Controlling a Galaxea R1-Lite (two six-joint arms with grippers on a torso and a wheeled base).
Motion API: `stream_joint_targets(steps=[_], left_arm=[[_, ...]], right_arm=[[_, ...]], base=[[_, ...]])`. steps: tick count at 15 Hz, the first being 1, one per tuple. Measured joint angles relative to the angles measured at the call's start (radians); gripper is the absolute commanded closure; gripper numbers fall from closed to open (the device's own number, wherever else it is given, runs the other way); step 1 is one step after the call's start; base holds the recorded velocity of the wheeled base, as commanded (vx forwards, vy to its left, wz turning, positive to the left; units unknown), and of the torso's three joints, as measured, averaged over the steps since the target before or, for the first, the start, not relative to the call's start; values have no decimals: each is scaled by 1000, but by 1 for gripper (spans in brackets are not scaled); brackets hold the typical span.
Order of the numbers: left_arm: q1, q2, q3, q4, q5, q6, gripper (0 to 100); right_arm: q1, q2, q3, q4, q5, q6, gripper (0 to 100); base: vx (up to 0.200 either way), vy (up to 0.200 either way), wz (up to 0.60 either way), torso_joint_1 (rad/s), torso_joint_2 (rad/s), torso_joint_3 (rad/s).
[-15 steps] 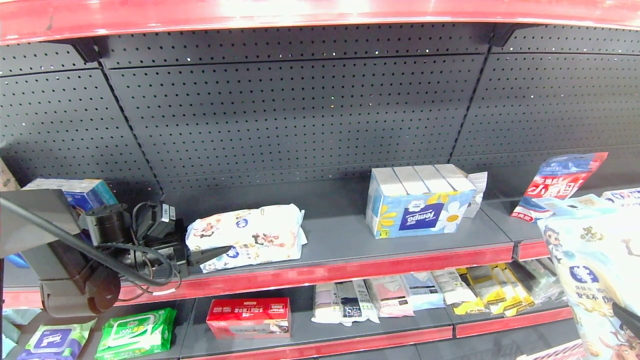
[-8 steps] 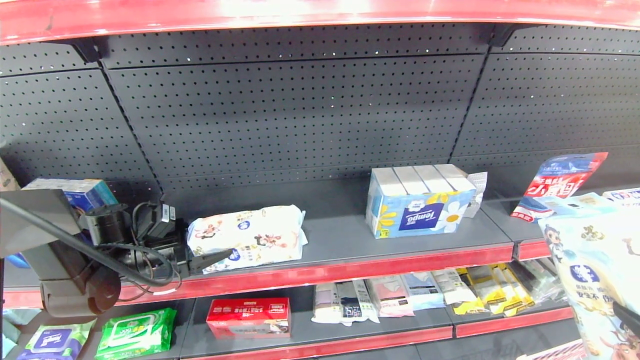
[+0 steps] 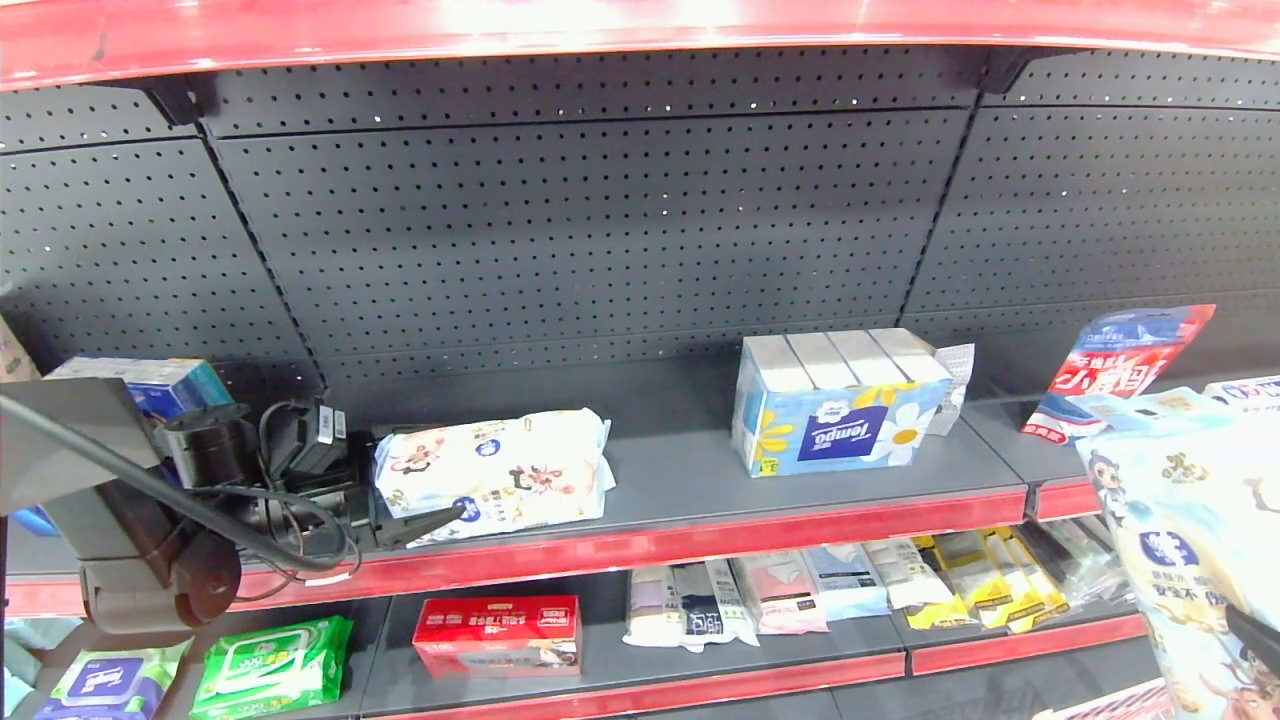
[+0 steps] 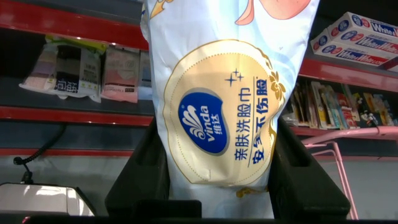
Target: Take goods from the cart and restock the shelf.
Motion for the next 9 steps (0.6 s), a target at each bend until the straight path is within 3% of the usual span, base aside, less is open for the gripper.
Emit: stream_joint_targets(steps=[4, 9], left_arm=[[9, -2, 2, -89, -5, -11, 0], [18, -20, 1, -116, -5, -20, 0]], right_arm=[[0, 1, -5, 0, -1, -1, 100], [0, 2, -7, 0, -3, -13, 100]], base=[[0, 0, 0, 0, 0, 0], [0, 0, 0, 0, 0, 0]])
